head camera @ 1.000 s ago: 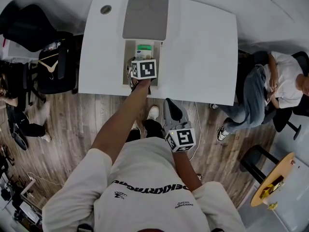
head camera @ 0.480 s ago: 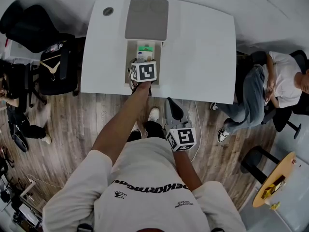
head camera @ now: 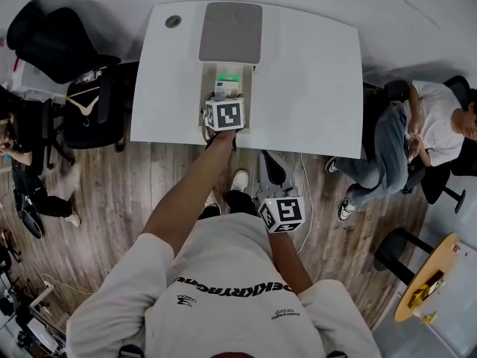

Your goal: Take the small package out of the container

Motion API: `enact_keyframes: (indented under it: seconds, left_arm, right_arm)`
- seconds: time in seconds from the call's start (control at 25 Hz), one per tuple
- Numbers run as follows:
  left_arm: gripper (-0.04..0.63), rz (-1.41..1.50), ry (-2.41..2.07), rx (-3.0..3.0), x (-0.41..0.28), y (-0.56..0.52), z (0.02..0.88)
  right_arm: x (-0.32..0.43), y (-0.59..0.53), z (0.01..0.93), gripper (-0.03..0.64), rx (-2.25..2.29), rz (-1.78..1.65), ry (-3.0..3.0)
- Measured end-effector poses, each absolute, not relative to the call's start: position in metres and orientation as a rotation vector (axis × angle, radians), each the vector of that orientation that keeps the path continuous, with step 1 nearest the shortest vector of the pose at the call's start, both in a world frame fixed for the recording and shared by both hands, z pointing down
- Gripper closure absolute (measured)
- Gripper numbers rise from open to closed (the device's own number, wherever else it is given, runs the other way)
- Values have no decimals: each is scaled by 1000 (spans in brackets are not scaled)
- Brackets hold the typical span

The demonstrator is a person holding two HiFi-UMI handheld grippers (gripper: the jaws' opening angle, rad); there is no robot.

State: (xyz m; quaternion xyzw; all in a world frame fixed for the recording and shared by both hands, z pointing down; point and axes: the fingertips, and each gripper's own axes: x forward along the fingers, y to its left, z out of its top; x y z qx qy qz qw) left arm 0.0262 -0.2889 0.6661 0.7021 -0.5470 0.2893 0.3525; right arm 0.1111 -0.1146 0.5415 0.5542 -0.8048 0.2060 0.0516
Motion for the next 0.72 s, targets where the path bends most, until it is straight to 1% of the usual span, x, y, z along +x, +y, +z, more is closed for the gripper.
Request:
enact_keyframes:
  seconds: [0.72]
  left_arm:
    - [238, 688, -1447, 1925, 15, -262, 623]
  right_arm:
    - [96, -78, 519, 618, 1726, 540, -2444]
